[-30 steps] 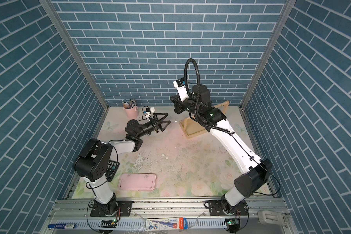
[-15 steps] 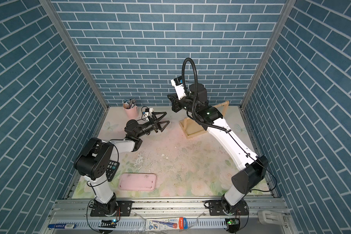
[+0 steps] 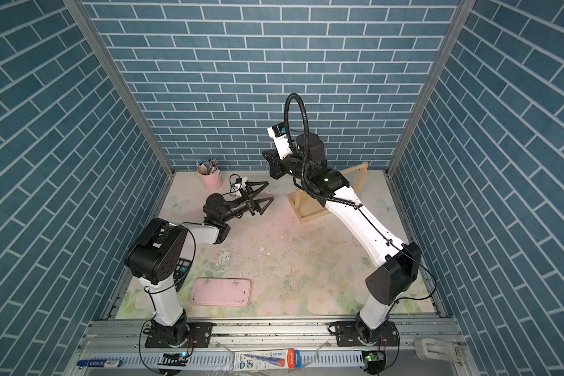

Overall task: Take the necklace off the jewelry display stand
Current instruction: Take off the necklace from the stand.

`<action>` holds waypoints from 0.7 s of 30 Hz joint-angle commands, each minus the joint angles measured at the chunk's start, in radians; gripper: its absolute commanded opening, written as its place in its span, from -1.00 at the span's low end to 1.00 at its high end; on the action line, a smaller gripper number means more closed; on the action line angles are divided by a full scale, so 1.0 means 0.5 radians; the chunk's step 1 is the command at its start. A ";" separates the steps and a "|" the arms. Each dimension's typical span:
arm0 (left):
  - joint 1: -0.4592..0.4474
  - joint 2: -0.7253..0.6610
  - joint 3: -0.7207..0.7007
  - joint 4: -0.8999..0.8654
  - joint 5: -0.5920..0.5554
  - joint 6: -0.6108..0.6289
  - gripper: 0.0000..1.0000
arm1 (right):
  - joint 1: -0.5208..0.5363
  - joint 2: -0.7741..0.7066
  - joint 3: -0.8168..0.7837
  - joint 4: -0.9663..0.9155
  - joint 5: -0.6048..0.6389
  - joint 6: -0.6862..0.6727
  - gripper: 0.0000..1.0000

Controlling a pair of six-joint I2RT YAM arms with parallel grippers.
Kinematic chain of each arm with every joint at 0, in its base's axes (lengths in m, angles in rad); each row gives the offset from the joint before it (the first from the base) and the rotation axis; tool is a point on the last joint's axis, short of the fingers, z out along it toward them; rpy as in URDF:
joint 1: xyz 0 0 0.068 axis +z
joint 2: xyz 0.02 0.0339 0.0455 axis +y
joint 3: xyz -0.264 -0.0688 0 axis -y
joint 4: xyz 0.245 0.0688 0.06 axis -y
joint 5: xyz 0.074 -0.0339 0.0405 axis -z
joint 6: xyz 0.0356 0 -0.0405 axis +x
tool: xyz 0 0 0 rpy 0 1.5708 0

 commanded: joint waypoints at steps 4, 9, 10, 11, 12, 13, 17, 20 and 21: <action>0.047 -0.019 -0.026 0.073 -0.011 -0.013 0.99 | 0.033 0.040 0.071 0.063 -0.009 0.033 -1.00; 0.050 -0.033 -0.027 0.079 -0.014 -0.016 0.99 | 0.038 0.024 0.023 0.086 0.000 0.036 -1.00; 0.050 -0.039 -0.027 0.079 -0.014 -0.016 0.99 | 0.039 0.019 0.011 0.093 0.000 0.044 -1.00; 0.051 -0.038 -0.025 0.082 -0.014 -0.016 0.99 | 0.038 0.018 -0.001 0.104 0.000 0.045 -1.00; 0.050 -0.040 -0.027 0.082 -0.014 -0.016 0.99 | 0.038 0.014 -0.008 0.109 -0.002 0.050 -1.00; 0.050 -0.041 -0.025 0.082 -0.014 -0.016 0.99 | 0.040 0.013 -0.016 0.118 -0.003 0.059 -1.00; 0.048 -0.051 -0.024 0.083 -0.011 -0.019 0.99 | 0.047 0.016 -0.027 0.138 -0.006 0.076 -1.00; 0.048 -0.062 -0.024 0.089 -0.008 -0.016 0.99 | 0.044 0.021 -0.032 0.159 -0.009 0.090 -1.00; 0.048 -0.064 -0.022 0.091 -0.008 -0.016 0.99 | 0.046 0.024 -0.033 0.164 -0.009 0.094 -1.00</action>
